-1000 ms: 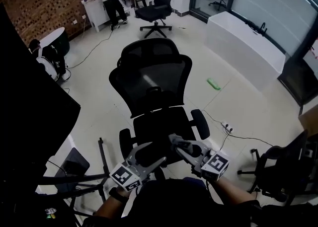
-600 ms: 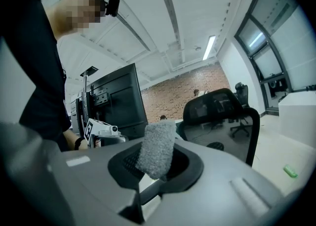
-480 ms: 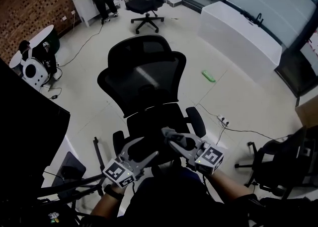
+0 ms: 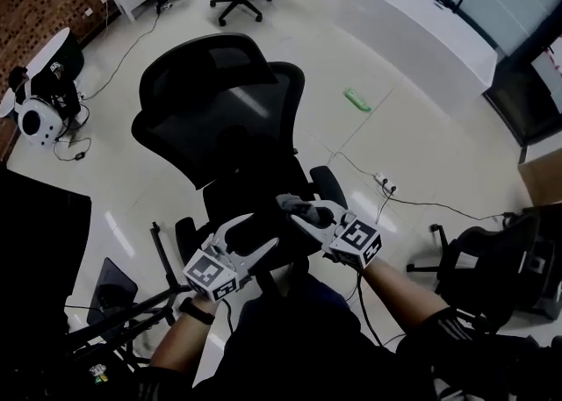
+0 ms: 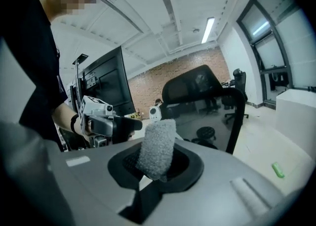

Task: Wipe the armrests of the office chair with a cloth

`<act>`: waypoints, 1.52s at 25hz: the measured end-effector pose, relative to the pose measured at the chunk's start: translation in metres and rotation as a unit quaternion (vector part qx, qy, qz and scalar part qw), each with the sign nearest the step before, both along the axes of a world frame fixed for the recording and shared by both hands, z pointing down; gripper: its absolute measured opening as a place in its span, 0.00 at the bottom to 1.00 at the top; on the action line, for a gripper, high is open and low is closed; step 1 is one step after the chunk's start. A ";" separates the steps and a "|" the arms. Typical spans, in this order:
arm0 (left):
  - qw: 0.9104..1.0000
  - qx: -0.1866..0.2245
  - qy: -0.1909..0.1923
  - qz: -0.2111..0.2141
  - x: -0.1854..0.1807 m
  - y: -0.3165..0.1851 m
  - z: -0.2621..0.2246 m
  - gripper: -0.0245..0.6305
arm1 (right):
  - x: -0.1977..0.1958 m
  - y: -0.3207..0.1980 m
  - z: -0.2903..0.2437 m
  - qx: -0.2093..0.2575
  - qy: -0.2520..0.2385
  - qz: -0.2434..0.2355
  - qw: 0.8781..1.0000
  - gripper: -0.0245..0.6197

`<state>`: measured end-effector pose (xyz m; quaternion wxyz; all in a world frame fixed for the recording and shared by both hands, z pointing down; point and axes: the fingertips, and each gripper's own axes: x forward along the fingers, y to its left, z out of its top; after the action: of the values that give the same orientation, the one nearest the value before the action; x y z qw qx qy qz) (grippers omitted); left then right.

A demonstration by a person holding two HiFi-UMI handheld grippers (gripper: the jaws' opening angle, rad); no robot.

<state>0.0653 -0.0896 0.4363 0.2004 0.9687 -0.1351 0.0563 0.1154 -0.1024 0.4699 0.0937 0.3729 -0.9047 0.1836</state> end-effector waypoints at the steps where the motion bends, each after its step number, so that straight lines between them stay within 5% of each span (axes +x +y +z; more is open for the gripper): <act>1: 1.000 -0.008 -0.007 0.001 0.007 -0.005 0.012 0.49 | 0.008 -0.005 0.011 -0.001 0.012 0.000 1.000 0.10; 12: 0.993 -0.083 -0.082 0.011 0.075 -0.057 0.129 0.49 | 0.087 -0.062 0.122 -0.056 0.115 -0.012 0.992 0.10; 22: 0.981 -0.125 -0.144 0.014 0.122 -0.075 0.213 0.54 | 0.137 -0.094 0.230 -0.124 0.221 -0.042 0.967 0.10; 38: 0.970 -0.155 -0.183 0.041 0.153 -0.061 0.271 0.55 | 0.141 -0.094 0.339 -0.165 0.318 -0.162 0.920 0.10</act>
<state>0.2184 -0.1509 0.7073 0.3179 0.9037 -0.1194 0.2608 0.2563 -0.1966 0.8087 0.4649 0.2397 -0.8322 0.1841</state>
